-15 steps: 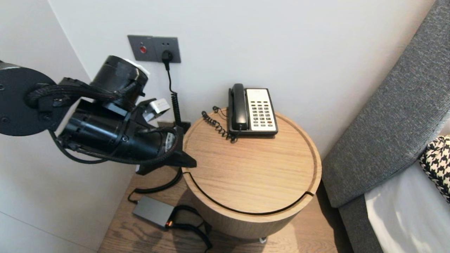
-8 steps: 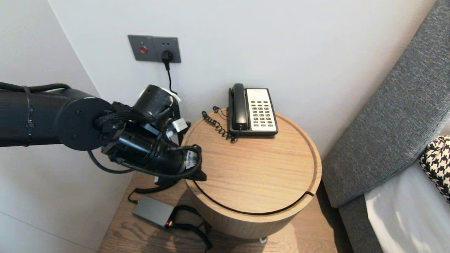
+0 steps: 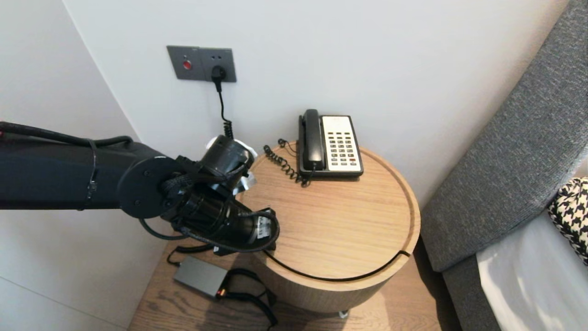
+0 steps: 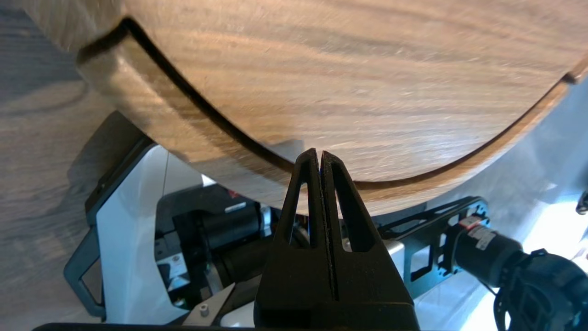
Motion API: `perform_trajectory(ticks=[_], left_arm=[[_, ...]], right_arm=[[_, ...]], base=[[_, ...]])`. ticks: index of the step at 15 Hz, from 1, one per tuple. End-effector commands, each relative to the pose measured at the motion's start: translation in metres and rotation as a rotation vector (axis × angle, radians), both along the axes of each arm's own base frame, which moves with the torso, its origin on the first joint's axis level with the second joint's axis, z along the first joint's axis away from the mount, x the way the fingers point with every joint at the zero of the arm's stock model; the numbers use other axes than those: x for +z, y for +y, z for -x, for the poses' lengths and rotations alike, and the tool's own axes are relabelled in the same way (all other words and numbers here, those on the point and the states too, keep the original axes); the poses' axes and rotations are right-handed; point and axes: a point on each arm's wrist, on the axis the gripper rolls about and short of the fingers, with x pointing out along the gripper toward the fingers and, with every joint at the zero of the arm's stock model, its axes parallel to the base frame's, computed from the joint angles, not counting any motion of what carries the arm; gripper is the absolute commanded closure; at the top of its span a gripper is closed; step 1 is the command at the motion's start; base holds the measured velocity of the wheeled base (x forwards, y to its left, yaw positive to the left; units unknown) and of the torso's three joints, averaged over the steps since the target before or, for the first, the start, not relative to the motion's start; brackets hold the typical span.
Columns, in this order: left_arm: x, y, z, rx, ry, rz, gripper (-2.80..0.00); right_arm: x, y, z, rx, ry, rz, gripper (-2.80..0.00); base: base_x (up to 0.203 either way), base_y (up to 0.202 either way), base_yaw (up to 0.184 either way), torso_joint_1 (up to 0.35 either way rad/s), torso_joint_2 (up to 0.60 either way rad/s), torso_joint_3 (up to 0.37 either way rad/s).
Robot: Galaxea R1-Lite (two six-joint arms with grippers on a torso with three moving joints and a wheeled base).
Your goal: Open the nightstand drawer
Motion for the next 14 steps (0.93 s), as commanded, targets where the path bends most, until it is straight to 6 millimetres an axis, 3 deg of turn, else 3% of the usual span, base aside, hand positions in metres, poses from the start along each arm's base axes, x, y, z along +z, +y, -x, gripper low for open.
perform_trajectory(ticks=[1, 9, 14], left_arm=[[-0.004, -0.001, 0.005, -0.010, 0.018, -0.011, 0.00], [-0.010, -0.001, 0.011, -0.025, 0.038, -0.026, 0.00], [-0.020, -0.004, 0.026, -0.065, 0.065, -0.048, 0.00]], right_arm=[[-0.007, 0.000, -0.002, -0.001, 0.027, 0.000, 0.00], [-0.007, 0.000, -0.002, -0.001, 0.027, 0.000, 0.00], [-0.007, 0.000, -0.002, 0.001, 0.027, 0.000, 0.00]], base=[[0.000, 0.000, 0.000, 0.000, 0.00, 0.000], [0.000, 0.000, 0.000, 0.000, 0.00, 0.000], [0.000, 0.000, 0.000, 0.000, 0.00, 0.000]])
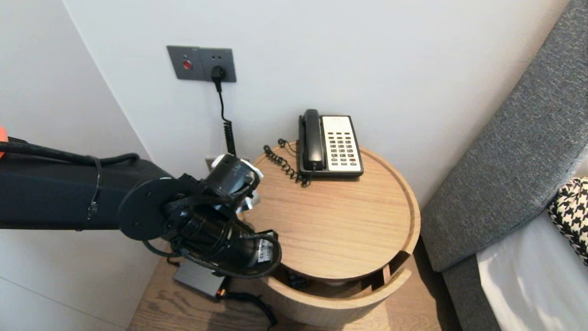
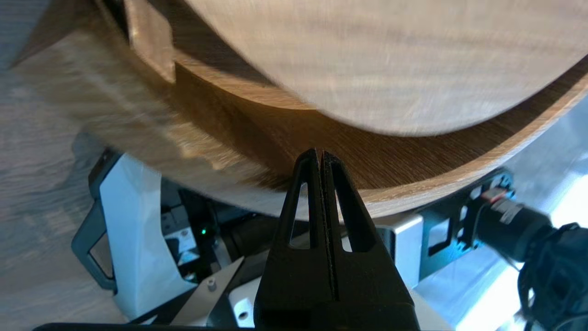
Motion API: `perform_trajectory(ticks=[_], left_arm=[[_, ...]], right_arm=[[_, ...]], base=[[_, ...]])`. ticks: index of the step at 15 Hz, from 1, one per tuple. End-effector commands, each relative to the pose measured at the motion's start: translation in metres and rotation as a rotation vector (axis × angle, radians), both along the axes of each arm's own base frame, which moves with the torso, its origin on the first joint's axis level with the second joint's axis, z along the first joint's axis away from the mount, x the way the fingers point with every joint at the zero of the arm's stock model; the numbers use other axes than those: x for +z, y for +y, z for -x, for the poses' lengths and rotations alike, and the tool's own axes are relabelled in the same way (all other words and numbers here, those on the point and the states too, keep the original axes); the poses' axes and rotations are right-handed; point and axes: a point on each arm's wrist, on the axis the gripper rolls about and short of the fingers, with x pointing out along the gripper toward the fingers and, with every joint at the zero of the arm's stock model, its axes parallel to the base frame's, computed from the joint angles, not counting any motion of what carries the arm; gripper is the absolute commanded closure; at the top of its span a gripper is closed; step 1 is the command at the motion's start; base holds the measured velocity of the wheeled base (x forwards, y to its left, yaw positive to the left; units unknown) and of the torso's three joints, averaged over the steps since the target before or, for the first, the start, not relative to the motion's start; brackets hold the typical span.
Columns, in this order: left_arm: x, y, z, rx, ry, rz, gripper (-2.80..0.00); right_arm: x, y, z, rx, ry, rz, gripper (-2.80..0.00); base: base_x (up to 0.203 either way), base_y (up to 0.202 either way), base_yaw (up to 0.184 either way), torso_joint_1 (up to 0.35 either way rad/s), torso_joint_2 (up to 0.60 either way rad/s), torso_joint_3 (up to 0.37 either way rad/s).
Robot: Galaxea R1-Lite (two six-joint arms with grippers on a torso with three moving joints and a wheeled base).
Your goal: Open the nightstand drawer
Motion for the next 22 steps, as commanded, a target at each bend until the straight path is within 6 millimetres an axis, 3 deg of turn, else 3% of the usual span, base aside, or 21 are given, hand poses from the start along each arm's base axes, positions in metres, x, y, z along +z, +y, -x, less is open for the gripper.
perform_trajectory(ticks=[1, 22], left_arm=[[-0.006, -0.002, 0.008, -0.019, 0.000, 0.000, 0.00], [-0.035, 0.011, 0.077, -0.142, 0.052, -0.039, 0.00]], right_arm=[[-0.007, 0.000, -0.002, -0.001, 0.027, 0.000, 0.00], [-0.007, 0.000, -0.002, -0.001, 0.027, 0.000, 0.00]], base=[[0.000, 0.000, 0.000, 0.000, 0.00, 0.000], [0.000, 0.000, 0.000, 0.000, 0.00, 0.000]])
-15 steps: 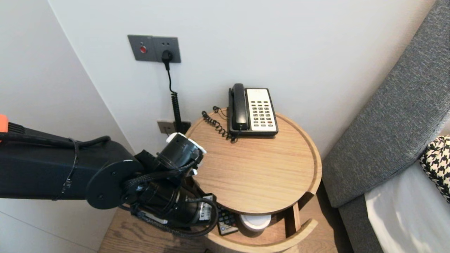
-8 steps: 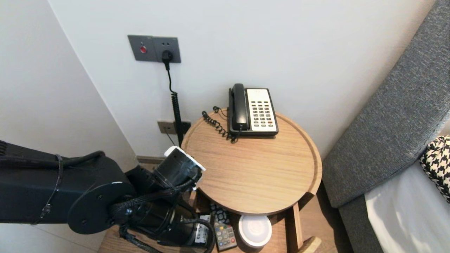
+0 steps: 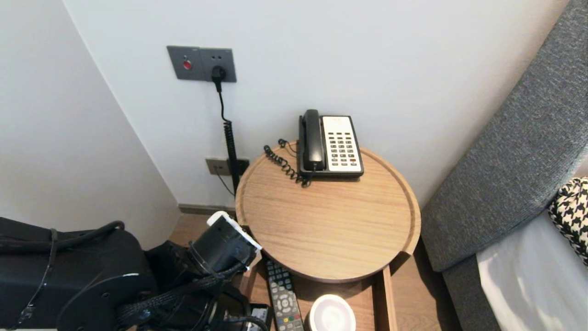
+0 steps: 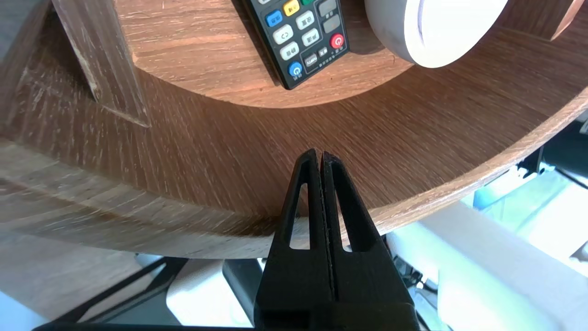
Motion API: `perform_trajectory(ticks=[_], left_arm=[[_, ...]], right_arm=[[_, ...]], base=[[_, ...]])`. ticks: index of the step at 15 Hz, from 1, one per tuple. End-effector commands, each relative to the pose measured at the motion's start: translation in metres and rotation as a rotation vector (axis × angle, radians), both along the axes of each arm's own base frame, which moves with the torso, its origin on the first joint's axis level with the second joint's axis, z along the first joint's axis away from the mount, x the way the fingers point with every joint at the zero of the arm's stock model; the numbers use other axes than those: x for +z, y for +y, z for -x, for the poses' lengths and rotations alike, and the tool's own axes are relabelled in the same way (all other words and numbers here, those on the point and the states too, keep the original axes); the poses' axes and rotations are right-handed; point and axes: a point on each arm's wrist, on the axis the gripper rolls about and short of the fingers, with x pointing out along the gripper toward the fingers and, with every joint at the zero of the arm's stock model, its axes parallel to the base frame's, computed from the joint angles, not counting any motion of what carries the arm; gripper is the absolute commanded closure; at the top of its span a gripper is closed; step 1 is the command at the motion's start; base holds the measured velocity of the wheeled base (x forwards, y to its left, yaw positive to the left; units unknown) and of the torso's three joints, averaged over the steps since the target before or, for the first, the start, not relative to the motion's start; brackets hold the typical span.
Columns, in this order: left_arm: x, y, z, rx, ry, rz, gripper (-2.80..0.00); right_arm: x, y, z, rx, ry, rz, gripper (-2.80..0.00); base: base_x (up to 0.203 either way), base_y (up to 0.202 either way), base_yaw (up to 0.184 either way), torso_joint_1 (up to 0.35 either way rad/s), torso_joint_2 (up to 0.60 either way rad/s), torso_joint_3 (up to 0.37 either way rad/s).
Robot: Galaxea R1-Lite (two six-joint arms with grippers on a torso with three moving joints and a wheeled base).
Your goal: Open the nightstand drawer
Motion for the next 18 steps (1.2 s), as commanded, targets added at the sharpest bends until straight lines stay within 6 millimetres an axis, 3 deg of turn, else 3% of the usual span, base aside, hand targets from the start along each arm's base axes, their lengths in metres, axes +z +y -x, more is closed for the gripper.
perform_trajectory(ticks=[1, 18], left_arm=[[-0.001, 0.003, 0.007, -0.006, 0.009, 0.000, 0.00], [-0.008, 0.005, 0.041, -0.040, 0.030, -0.004, 0.00]], right_arm=[[-0.007, 0.000, -0.002, 0.001, 0.027, 0.000, 0.00], [-0.007, 0.000, -0.002, -0.001, 0.027, 0.000, 0.00]], base=[[0.000, 0.000, 0.000, 0.000, 0.00, 0.000], [0.000, 0.000, 0.000, 0.000, 0.00, 0.000]])
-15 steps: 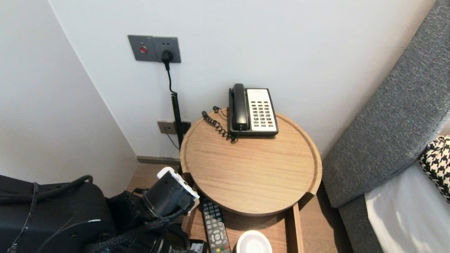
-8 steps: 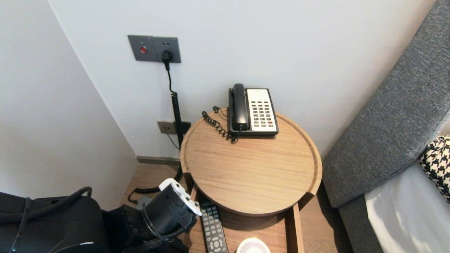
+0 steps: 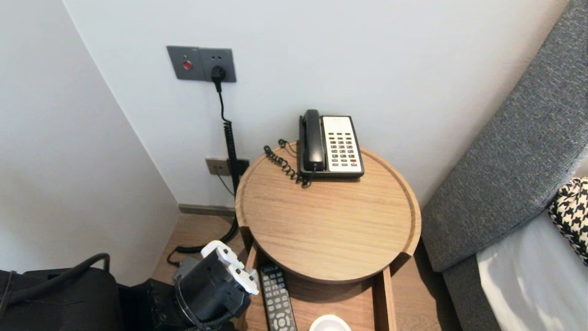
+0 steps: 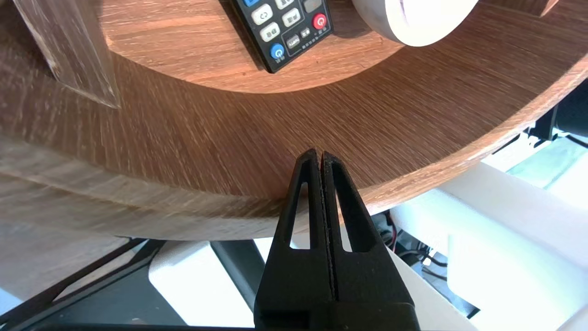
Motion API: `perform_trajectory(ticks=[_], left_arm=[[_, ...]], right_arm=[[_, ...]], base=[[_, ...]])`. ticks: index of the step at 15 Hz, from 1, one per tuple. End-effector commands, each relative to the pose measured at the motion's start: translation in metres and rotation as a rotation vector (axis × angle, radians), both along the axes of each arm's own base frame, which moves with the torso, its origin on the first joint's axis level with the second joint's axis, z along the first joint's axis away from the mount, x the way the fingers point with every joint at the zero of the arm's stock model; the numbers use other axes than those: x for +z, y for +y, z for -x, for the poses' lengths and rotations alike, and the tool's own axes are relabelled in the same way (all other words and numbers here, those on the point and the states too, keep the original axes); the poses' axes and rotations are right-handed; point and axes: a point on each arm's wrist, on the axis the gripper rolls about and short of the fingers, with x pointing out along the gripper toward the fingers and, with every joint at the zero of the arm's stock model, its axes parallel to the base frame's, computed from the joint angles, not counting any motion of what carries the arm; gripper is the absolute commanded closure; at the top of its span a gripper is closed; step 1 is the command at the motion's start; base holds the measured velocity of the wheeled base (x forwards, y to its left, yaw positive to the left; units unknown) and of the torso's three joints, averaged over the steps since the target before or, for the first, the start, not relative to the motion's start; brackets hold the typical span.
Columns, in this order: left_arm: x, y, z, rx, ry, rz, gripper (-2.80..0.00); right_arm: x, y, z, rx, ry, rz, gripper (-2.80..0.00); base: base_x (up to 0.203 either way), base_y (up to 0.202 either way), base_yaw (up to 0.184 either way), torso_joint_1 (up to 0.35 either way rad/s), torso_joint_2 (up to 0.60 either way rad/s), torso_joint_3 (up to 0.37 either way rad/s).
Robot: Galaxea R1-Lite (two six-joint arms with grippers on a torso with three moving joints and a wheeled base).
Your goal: Open the nightstand drawer, then take the remote control out of the drawer one by one and place them on the table
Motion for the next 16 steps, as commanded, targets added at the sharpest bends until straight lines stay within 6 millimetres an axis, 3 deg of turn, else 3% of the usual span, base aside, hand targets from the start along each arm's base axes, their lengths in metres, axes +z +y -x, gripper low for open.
perform_trajectory(ticks=[1, 9, 16], left_arm=[[0.000, -0.001, 0.001, 0.001, 0.001, 0.009, 0.00], [0.048, -0.022, -0.022, 0.195, -0.184, 0.135, 0.00], [0.045, -0.026, -0.027, 0.275, -0.263, 0.000, 0.00]], right_arm=[[-0.007, 0.000, -0.002, -0.001, 0.027, 0.000, 0.00], [-0.007, 0.000, -0.002, -0.001, 0.027, 0.000, 0.00], [-0.007, 0.000, -0.002, -0.001, 0.027, 0.000, 0.00]], base=[[0.000, 0.000, 0.000, 0.000, 0.00, 0.000], [0.000, 0.000, 0.000, 0.000, 0.00, 0.000], [0.000, 0.000, 0.000, 0.000, 0.00, 0.000]])
